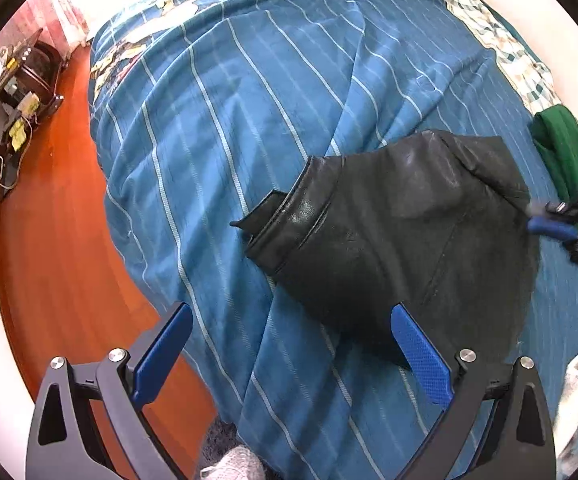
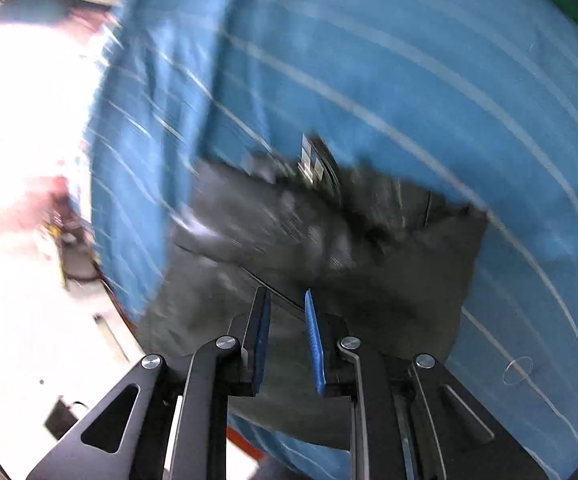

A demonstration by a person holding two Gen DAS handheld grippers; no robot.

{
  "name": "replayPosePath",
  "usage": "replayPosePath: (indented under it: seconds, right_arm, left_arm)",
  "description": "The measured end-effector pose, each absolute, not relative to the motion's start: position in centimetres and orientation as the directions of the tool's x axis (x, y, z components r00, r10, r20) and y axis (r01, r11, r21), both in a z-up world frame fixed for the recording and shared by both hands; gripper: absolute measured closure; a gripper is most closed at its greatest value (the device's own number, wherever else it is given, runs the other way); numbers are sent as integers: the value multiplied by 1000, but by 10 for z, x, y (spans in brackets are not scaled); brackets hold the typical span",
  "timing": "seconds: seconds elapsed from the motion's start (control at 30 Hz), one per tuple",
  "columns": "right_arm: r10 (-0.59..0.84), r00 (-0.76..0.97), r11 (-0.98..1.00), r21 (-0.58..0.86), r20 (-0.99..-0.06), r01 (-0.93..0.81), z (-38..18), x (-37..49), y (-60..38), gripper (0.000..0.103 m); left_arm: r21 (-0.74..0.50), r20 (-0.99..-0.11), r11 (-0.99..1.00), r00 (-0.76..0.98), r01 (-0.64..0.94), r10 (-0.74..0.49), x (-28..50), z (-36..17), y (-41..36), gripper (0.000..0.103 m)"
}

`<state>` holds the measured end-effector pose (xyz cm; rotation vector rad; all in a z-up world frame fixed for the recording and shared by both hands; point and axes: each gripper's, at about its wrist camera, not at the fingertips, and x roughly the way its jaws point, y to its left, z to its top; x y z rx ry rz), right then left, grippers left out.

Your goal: Fold large clothes

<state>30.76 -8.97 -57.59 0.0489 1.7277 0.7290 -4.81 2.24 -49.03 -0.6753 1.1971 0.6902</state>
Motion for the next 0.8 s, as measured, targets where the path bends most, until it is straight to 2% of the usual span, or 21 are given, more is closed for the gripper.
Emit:
replayPosePath:
  seconds: [0.07,0.13,0.2,0.3,0.37,0.4,0.47,0.53,0.6,0.7,0.73,0.77,0.8]
  right_arm:
    - [369,-315,801,471,-875,-370,-602,301,-74,83]
    - [253,-290,818,365,-923,-446,-639,290,-50,85]
    - [202,-213,828,283,-956,-485,-643,290,-35,86]
    - [121,-211,819,218,-970,-530,-637,286,-23,85]
    - [154,-253,821,266,-955,-505,-624,290,-29,84]
    - [229,-277,822,338,-933,-459,-608,294,-46,83]
    - [351,-278,813,438,-894,-383,-580,298,-79,83]
    - [404,-271,805,481,-873,-348,-564,293,-109,79]
    - [390,-284,823,470,-876,-320,-569,285,-135,72]
    - [360,-330,814,467,-873,-345,-588,272,-160,70]
    - [375,-328,810,478,-867,-339,-592,273,-166,59]
    - [400,-324,806,498,-857,-320,-598,275,-175,42]
    - [426,-326,799,520,-844,-301,-607,278,-173,34]
  left_arm:
    - [-69,-970,611,196,-789,144,-47,-495,23,2]
    - [-43,-970,588,175,-807,169,-46,-500,27,2]
    - [-8,-968,568,149,-823,203,-43,-504,33,2]
    - [-9,-961,534,156,-845,230,-41,-498,42,2]
    - [-35,-955,524,184,-851,235,-34,-491,46,2]
    - [-40,-952,528,192,-848,236,-28,-490,47,2]
    - [15,-953,543,152,-839,261,-15,-495,49,2]
    - [102,-958,565,72,-819,278,-3,-520,54,0]
    - [107,-969,587,49,-802,243,-1,-550,61,0]
    - [-1,-983,557,104,-831,154,-12,-556,74,0]
    - [-23,-982,553,122,-833,143,-17,-549,75,0]
    - [-50,-980,539,145,-841,136,-26,-539,76,0]
    - [-83,-977,523,173,-848,126,-35,-531,76,0]
